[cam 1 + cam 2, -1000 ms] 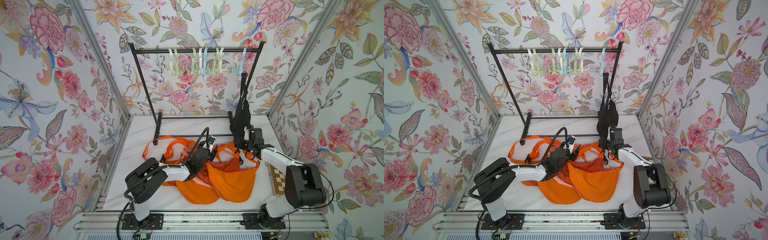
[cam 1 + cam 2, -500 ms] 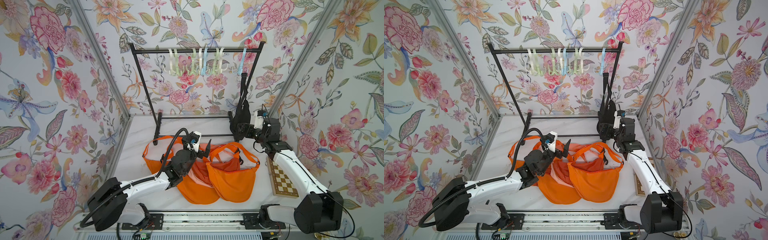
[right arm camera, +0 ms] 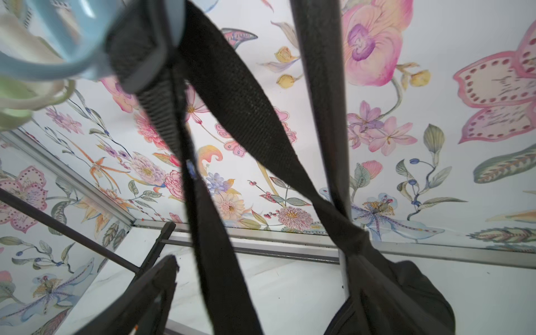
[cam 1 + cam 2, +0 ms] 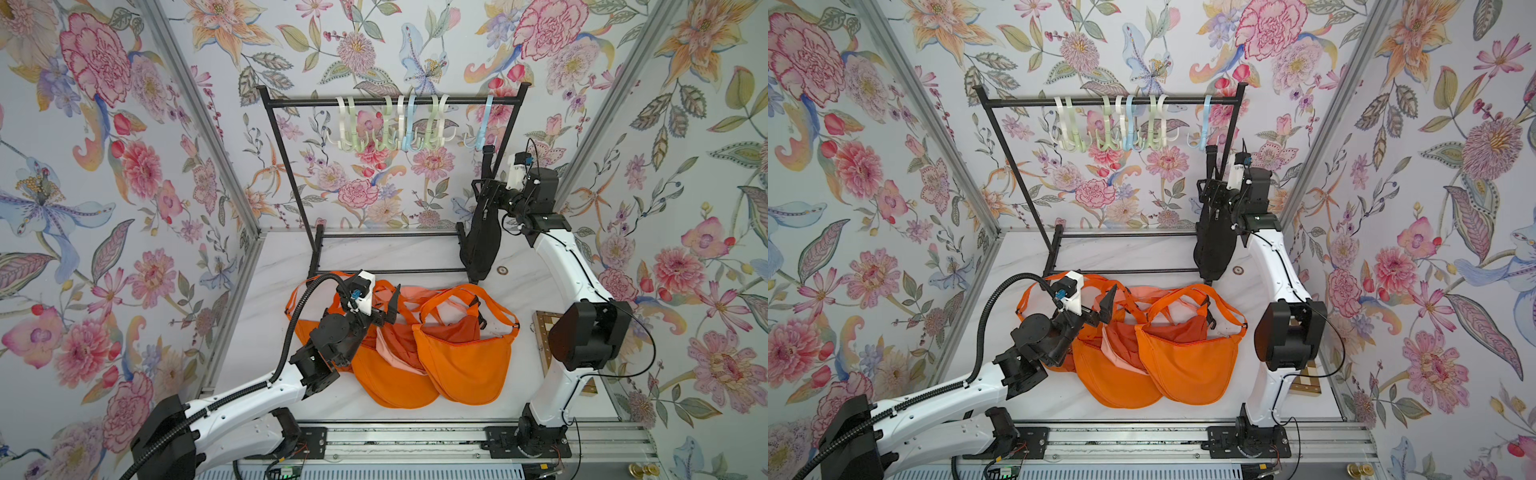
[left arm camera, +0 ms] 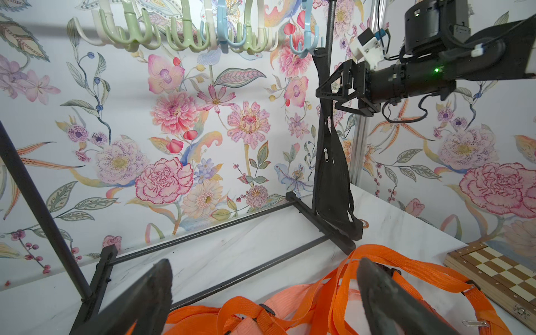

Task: Take the bag off the hook
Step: Adjust the hanger on the clothesline.

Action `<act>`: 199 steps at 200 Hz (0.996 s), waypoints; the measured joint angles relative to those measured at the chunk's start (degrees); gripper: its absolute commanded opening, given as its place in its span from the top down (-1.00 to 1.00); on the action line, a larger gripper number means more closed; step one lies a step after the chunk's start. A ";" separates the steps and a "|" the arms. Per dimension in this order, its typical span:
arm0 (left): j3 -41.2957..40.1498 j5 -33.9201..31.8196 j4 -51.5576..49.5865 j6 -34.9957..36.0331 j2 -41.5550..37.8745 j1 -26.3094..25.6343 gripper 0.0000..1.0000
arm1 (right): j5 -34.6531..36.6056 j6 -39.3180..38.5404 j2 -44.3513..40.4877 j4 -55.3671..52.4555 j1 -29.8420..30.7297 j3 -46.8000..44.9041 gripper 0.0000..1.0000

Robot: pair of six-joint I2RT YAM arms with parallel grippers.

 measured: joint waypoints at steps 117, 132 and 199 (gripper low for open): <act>-0.35 -1.86 -3.56 1.95 -3.37 0.00 -0.99 | 1.29 -5.35 5.77 -3.52 9.27 5.60 0.90; -0.35 -1.86 -3.85 1.95 -3.74 0.00 -0.99 | 1.88 -5.42 4.02 -2.84 11.28 3.65 0.91; -0.37 -3.21 -5.90 2.10 -8.83 0.00 -0.99 | 5.86 -5.09 4.94 -1.14 19.74 7.54 0.99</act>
